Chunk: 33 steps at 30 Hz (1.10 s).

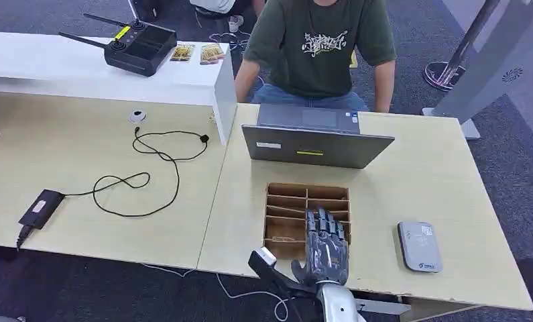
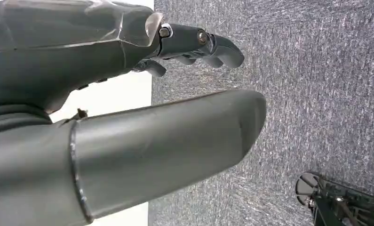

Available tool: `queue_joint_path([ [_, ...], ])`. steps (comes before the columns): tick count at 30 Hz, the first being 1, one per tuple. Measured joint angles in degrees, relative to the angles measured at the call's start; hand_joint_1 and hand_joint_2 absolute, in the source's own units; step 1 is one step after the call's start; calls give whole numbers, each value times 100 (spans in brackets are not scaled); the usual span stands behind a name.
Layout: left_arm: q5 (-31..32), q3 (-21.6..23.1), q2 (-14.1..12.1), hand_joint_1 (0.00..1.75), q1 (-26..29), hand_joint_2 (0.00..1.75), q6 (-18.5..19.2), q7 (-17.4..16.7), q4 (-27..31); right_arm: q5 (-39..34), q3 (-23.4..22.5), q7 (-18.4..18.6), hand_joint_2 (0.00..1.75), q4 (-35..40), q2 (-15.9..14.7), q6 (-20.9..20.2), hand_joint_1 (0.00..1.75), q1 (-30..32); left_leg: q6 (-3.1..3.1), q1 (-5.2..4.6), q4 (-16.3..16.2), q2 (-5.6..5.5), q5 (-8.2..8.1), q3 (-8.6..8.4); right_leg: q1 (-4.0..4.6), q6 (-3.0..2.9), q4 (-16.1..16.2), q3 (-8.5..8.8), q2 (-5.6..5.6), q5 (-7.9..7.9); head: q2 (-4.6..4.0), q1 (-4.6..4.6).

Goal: Pass the card to the sensor for recognition and then transmit it.

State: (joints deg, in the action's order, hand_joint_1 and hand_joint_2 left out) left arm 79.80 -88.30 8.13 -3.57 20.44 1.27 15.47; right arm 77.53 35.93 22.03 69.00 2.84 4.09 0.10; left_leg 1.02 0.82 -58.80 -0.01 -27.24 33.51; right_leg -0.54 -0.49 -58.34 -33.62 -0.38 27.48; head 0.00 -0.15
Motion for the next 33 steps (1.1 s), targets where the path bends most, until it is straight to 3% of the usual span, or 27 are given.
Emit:
queue_joint_path([
  [17, 53, 0, -11, 0, 2, 0, 17, 28, 0, -350, 383, -171, 175, 37, -173, 328, 0, -100, 0, 0, 0, 2, 0, 0, 0, 0, 0, 0, 2, 0, 0, 2],
  [33, 15, 0, -20, 0, 6, 0, 33, 81, 0, -431, 621, -431, 175, -494, -173, 551, 0, -345, 0, 0, 0, 2, 0, 0, 0, 0, 0, 0, 2, 0, 0, 2],
])
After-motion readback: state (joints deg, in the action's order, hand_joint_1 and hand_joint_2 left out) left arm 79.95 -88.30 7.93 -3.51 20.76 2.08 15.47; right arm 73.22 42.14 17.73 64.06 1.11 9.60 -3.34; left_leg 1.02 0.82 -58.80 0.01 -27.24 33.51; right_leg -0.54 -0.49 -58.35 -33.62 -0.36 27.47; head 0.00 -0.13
